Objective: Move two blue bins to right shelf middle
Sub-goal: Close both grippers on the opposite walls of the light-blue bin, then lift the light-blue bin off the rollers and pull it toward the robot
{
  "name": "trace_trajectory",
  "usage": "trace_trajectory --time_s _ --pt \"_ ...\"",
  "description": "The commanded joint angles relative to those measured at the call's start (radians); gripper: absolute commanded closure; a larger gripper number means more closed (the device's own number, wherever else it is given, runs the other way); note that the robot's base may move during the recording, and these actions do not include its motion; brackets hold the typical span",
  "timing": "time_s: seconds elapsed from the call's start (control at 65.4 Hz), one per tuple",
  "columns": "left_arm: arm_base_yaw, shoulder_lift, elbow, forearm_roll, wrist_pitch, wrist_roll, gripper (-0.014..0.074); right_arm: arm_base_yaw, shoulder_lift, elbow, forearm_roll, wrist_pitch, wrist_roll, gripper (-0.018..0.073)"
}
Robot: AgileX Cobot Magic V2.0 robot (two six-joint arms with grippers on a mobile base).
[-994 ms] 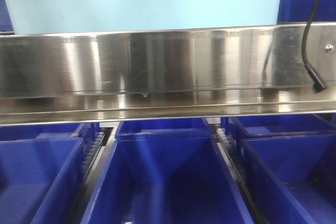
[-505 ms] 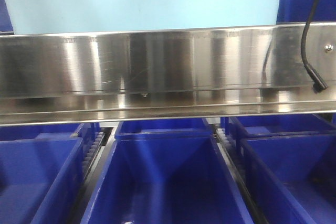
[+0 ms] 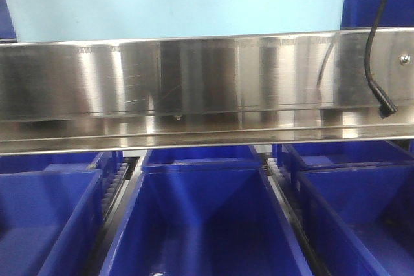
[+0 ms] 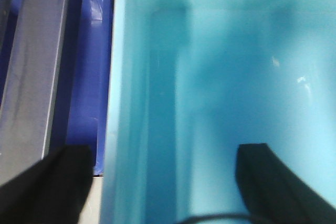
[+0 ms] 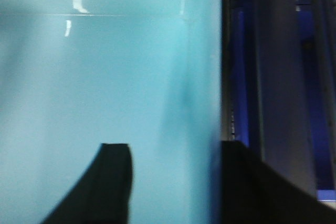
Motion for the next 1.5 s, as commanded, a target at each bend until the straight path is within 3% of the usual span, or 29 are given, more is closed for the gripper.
trace_trajectory --time_s 0.0,0.153,0.214,0.444,0.612,0.872,1.239,1.484 --pt "0.002 -0.008 -0.002 -0.009 -0.004 -0.008 0.0292 0.002 -0.005 -0.005 -0.001 -0.018 0.002 0.0476" --pt "0.002 -0.008 -0.002 -0.027 -0.004 -0.008 0.0583 0.002 -0.005 -0.005 -0.001 -0.018 0.002 0.0726" --pt "0.0 -0.008 -0.002 -0.038 -0.004 -0.008 0.0707 0.002 -0.005 -0.005 -0.001 -0.018 0.002 0.0721" --pt "-0.009 -0.015 -0.018 -0.036 -0.004 -0.019 0.0707 0.002 -0.012 -0.011 -0.004 -0.018 0.004 0.0721" --pt "-0.034 -0.049 -0.028 0.018 -0.004 -0.062 0.0707 0.002 -0.012 -0.069 -0.014 -0.018 0.004 0.0721" --pt "-0.049 -0.119 -0.037 0.043 -0.004 -0.088 0.0707 0.014 -0.051 -0.109 -0.054 -0.018 0.008 0.0721" --pt "-0.087 -0.148 -0.213 0.052 -0.004 -0.079 0.0707 0.083 -0.143 -0.14 -0.155 -0.018 0.052 0.0721" --pt "-0.145 -0.167 -0.226 0.159 -0.004 -0.079 0.0707 0.097 -0.151 -0.221 -0.164 -0.018 0.052 0.0721"
